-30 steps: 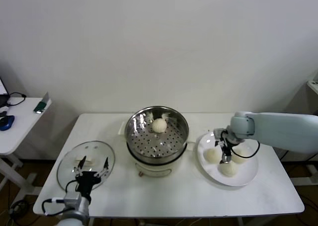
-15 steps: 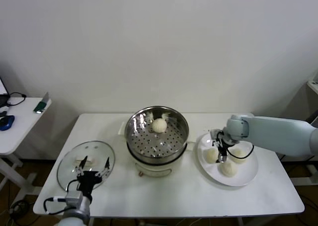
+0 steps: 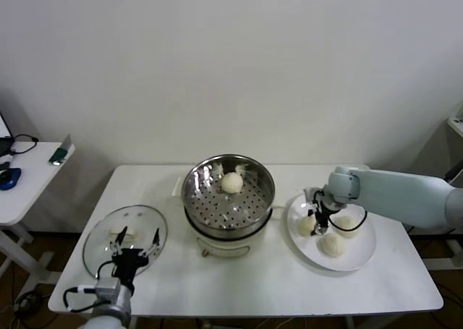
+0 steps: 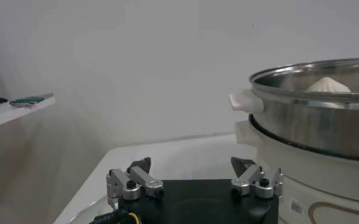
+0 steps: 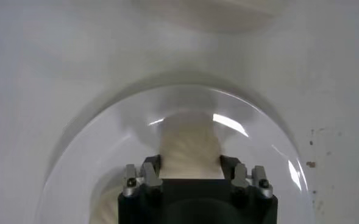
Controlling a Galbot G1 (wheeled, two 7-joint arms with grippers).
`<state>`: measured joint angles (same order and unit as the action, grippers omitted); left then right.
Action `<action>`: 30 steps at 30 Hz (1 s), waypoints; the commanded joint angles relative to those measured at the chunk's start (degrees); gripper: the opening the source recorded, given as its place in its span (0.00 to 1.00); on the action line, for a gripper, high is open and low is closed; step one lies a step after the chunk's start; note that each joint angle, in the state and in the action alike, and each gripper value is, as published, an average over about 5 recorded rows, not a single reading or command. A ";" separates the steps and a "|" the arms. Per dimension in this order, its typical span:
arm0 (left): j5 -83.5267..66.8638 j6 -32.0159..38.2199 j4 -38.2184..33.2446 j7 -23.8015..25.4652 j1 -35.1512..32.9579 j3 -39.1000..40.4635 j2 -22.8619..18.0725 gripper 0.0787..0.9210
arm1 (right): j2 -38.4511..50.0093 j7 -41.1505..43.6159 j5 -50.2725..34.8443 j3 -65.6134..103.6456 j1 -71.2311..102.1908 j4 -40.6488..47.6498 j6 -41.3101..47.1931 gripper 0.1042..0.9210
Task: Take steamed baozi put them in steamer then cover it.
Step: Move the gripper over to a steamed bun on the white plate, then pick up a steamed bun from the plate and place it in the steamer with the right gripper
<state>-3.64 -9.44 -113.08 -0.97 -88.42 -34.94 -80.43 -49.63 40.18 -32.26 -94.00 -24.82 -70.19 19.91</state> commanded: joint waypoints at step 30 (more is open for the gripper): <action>-0.71 -0.02 1.19 -0.18 1.61 0.69 0.70 0.88 | -24.64 9.01 -26.41 0.97 -41.59 -8.62 1.91 0.66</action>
<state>-4.35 -9.41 -111.96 -1.19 -86.93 -34.27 -79.68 -62.70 51.03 -53.09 -99.68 -66.20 -78.54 19.28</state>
